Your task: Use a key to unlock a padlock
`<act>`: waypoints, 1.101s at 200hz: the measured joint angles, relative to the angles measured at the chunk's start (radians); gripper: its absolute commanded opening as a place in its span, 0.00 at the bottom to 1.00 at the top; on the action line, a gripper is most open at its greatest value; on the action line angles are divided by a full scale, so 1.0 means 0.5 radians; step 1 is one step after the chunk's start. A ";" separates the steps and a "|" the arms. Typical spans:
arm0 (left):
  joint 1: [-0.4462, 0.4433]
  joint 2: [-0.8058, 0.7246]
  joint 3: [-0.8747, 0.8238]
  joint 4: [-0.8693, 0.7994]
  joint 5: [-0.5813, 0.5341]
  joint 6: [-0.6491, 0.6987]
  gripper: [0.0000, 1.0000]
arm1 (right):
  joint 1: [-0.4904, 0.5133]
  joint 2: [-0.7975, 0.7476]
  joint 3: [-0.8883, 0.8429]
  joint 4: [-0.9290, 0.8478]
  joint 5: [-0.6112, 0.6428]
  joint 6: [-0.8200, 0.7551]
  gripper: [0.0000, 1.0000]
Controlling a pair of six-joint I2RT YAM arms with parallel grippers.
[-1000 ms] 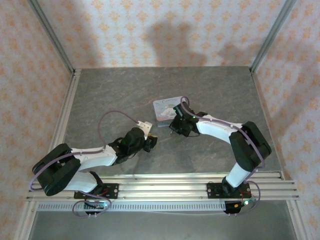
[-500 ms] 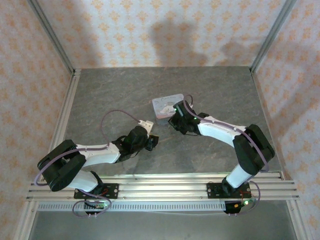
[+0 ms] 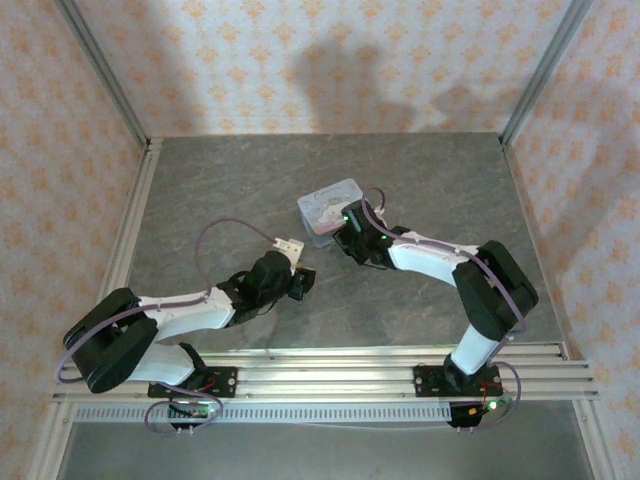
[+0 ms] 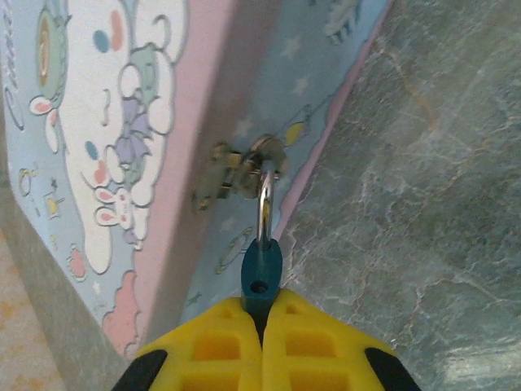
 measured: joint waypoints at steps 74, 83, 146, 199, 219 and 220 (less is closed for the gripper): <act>0.000 -0.090 -0.007 -0.082 -0.045 0.006 0.38 | -0.027 0.002 -0.204 0.176 0.108 0.091 0.00; 0.001 -0.098 -0.015 -0.090 -0.046 0.005 0.38 | -0.040 0.002 -0.214 0.203 0.100 0.091 0.00; 0.001 -0.168 -0.040 -0.157 -0.086 0.006 0.39 | -0.068 -0.037 -0.206 0.155 0.111 0.012 0.00; 0.001 -0.226 -0.067 -0.217 -0.114 0.005 0.41 | -0.088 -0.101 -0.194 0.089 0.159 -0.041 0.00; 0.001 -0.289 -0.067 -0.286 -0.154 0.008 0.70 | -0.088 -0.188 -0.193 0.017 0.206 -0.092 0.00; 0.001 -0.293 -0.067 -0.291 -0.156 0.011 0.73 | -0.089 -0.193 -0.193 0.013 0.208 -0.094 0.00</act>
